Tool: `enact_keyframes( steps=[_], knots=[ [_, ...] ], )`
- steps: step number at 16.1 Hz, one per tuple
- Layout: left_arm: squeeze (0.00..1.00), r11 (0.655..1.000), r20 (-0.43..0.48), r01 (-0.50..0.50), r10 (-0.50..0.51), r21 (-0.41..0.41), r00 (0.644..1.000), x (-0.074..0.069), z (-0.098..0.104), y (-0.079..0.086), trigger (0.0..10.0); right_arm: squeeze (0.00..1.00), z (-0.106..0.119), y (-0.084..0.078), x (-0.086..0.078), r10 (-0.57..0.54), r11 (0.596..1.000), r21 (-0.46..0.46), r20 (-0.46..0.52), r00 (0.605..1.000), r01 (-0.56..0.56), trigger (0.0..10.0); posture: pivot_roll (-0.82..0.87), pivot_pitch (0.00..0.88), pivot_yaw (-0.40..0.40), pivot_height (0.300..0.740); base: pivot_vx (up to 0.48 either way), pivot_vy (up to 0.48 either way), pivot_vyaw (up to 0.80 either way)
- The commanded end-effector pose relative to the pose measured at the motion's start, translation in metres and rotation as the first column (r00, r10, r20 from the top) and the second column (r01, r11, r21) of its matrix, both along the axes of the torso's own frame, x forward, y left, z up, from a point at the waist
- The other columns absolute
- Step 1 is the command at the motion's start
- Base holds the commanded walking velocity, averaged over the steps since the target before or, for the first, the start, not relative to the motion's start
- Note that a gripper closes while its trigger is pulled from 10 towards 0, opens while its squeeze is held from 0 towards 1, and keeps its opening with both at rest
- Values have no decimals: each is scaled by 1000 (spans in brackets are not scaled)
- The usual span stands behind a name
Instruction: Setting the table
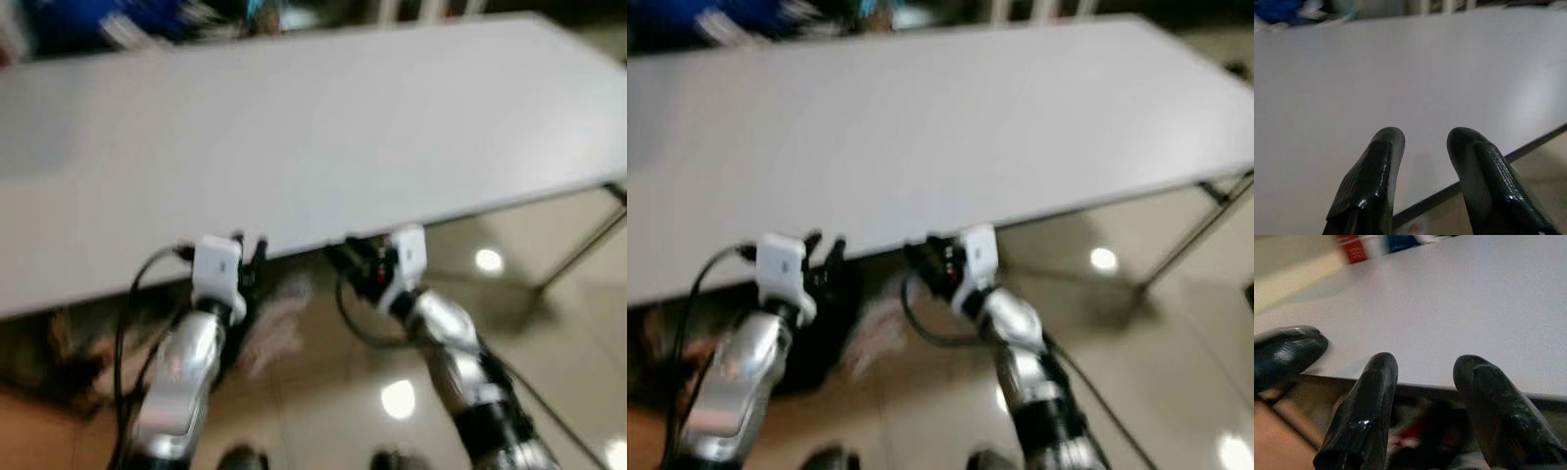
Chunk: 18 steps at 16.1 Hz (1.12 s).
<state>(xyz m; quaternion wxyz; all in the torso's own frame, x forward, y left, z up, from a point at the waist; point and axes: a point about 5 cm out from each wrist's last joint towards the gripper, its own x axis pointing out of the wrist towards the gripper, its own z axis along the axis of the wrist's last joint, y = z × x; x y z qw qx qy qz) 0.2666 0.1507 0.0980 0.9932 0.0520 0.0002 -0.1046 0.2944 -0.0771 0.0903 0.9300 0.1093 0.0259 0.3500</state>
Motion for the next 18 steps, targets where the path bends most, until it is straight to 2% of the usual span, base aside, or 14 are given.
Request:
enact_keyframes(
  steps=[1,9,11,18],
  knots=[
    [0,1000,-30,-12,12,11,999,-3,-8,4,10000,0,3,3,-1,14,1000,1,20,1000,-14,10000,-97,88,13,740,0,480,681],
    [0,1000,-120,-25,27,16,992,-14,-35,6,10000,0,-17,3,-5,2,998,-56,-46,999,-5,10000,-89,68,10,740,0,480,0],
    [0,1000,-139,-25,27,16,990,-15,-41,5,10000,0,-24,2,-4,-25,995,-101,-56,998,20,10000,-83,63,7,740,0,480,0],
    [0,1000,-98,-7,9,21,995,-3,-33,1,10000,0,-22,4,3,-54,993,-111,-41,998,49,10000,-73,58,1,740,0,480,0]
  ],
)
